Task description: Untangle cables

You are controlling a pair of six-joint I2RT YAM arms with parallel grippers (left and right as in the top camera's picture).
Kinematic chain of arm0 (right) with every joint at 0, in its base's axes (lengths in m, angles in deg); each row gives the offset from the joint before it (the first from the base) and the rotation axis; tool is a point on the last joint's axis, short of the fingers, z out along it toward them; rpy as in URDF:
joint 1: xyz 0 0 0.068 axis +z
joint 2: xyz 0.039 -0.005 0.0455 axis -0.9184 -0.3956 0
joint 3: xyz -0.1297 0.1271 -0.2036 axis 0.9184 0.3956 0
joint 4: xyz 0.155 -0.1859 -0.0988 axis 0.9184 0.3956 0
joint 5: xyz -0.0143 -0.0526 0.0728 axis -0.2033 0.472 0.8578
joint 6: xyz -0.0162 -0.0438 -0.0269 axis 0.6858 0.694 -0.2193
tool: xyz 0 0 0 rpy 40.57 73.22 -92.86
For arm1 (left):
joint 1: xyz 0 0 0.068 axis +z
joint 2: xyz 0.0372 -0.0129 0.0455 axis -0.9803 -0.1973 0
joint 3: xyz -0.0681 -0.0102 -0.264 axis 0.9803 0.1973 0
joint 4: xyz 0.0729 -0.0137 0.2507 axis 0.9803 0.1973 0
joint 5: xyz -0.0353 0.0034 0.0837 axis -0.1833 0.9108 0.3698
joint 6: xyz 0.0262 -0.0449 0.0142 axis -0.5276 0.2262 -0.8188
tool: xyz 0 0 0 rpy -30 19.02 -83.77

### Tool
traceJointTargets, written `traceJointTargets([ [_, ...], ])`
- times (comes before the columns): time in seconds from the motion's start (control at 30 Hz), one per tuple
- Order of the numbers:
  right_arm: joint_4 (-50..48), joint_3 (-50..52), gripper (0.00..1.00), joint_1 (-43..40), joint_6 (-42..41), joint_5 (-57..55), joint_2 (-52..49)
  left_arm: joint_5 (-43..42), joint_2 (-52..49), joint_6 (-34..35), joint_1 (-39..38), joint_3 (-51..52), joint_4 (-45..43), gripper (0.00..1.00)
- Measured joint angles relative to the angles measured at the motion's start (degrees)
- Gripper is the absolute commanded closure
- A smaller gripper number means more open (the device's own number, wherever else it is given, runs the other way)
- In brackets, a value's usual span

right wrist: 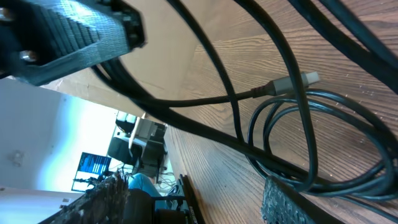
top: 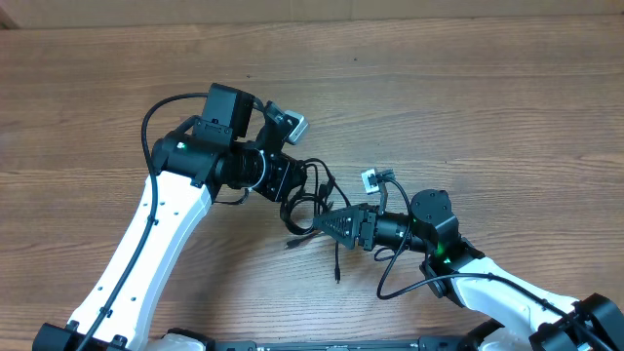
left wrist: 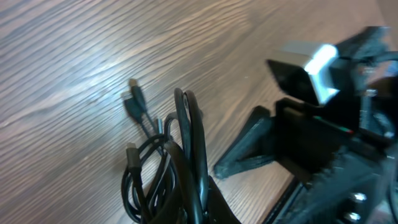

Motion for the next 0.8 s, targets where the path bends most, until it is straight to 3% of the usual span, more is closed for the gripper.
traceJointTargets([
  [0.2,2.0,0.0,0.31,0.0,0.0,-1.9,0.0,-9.6,0.0,-3.3,0.0,0.0,-0.4,0.96],
  [0.7,12.9,0.0,0.31,0.0,0.0,-7.9,0.0,-23.2,0.0,-4.0,0.0,0.0,-0.8,0.96],
  [0.8,13.3,0.0,0.38,0.0,0.0,-8.6,0.0,-23.9,0.0,-4.0,0.0,0.0,-0.9,0.96],
])
